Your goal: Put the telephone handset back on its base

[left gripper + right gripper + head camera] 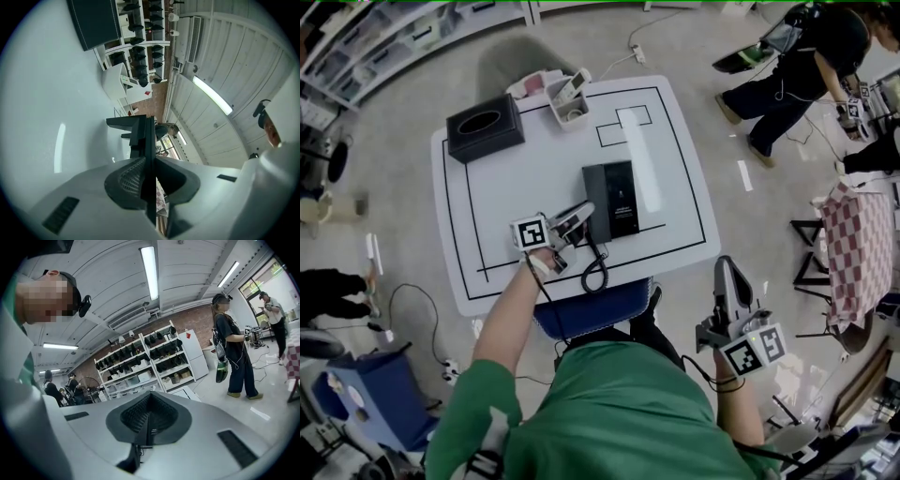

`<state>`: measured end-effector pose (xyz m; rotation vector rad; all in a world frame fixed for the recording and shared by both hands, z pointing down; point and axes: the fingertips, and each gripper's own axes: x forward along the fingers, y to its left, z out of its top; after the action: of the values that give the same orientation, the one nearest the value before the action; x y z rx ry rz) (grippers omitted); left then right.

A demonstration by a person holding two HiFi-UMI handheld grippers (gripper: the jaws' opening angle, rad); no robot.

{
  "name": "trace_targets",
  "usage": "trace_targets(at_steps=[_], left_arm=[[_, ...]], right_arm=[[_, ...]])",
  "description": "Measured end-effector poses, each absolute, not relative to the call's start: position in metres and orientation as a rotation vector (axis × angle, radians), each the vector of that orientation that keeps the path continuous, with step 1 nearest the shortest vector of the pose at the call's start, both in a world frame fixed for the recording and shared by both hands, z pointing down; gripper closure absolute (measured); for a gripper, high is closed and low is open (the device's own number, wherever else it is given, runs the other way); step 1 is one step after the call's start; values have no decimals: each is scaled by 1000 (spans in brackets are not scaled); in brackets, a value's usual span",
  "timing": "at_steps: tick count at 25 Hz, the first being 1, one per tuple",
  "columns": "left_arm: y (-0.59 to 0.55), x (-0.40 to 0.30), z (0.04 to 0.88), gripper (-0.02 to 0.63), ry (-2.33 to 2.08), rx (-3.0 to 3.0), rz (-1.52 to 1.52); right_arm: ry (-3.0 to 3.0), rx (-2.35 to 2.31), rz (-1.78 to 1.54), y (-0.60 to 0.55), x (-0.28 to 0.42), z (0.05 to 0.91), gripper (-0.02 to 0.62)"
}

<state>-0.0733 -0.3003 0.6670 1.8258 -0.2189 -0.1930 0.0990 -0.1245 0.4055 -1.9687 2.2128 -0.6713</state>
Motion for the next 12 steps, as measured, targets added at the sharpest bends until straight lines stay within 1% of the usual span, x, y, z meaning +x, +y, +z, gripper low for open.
trace_targets(at_steps=[4,12], left_arm=[[-305,-74,670,526,-233,1820,-194],[-312,-69,666,517,-395,1893,-15]], right_arm=[[2210,-1961,-675,-125,99,407,580],[2203,-1945,-672,-124,100,403,580]])
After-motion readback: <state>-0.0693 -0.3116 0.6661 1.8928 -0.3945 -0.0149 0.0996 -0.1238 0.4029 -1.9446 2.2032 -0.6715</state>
